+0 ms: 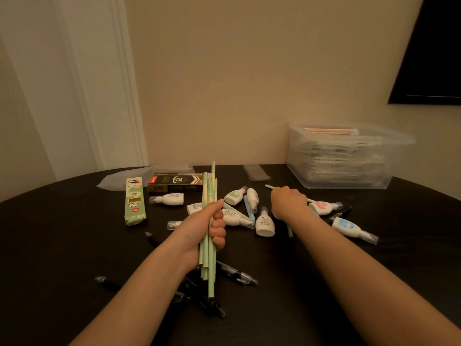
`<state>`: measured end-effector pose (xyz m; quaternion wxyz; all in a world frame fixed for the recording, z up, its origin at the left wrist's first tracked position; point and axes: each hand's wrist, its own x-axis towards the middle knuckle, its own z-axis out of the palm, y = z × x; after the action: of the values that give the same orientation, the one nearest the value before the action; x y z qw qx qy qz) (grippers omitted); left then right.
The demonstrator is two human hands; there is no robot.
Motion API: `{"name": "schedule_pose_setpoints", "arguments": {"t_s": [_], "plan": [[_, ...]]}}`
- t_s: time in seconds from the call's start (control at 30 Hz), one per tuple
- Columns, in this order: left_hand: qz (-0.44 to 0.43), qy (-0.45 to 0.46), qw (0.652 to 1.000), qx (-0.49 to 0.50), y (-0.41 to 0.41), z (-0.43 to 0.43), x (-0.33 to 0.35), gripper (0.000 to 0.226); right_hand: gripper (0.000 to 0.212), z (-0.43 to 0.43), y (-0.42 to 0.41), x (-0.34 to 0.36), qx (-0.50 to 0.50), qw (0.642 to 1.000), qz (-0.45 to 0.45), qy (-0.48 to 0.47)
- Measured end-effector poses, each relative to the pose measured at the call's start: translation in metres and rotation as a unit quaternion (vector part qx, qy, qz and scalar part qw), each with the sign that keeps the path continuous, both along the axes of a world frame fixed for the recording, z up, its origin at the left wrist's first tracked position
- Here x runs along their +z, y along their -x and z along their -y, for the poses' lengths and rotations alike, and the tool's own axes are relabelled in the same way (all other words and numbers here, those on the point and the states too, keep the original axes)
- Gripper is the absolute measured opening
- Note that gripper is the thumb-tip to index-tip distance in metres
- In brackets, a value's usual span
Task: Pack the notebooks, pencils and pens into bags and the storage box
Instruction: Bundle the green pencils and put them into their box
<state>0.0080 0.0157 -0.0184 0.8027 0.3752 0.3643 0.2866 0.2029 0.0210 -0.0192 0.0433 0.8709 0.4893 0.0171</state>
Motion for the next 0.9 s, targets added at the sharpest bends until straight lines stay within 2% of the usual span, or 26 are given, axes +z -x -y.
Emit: {"name": "schedule_pose_setpoints", "arguments": {"t_s": [0.3,0.5,0.57,0.63,0.7,0.77,0.8,0.9], "plan": [[-0.006,0.004,1.000,-0.003,-0.003,0.004,-0.003,0.023,0.040,0.007,-0.002,-0.003,-0.007,0.999,0.048,0.012],[-0.008,0.001,1.000,0.002,-0.003,0.006,-0.003,0.012,0.039,0.007,-0.012,0.000,-0.007,1.000,0.000,0.024],[-0.009,-0.011,1.000,0.002,-0.003,0.006,-0.002,0.007,0.036,0.007,-0.018,0.008,-0.014,0.997,-0.064,-0.030],[-0.011,-0.020,1.000,0.005,-0.003,0.007,-0.001,0.008,0.029,0.010,-0.016,0.020,0.022,0.973,-0.207,-0.096],[-0.003,-0.018,1.000,0.014,-0.004,0.009,-0.002,0.016,0.024,0.019,0.000,0.033,0.083,0.914,-0.380,-0.119],[0.028,-0.008,1.000,0.009,-0.005,0.010,-0.003,0.021,0.023,0.032,0.022,0.039,0.139,0.854,-0.488,-0.116],[0.043,-0.004,0.999,0.003,-0.005,0.012,-0.003,0.022,0.023,0.035,0.033,0.039,0.164,0.844,-0.498,-0.111],[0.062,0.000,0.998,0.018,-0.007,0.014,-0.003,0.018,0.022,0.035,0.056,0.032,0.209,0.851,-0.468,-0.113]]}}
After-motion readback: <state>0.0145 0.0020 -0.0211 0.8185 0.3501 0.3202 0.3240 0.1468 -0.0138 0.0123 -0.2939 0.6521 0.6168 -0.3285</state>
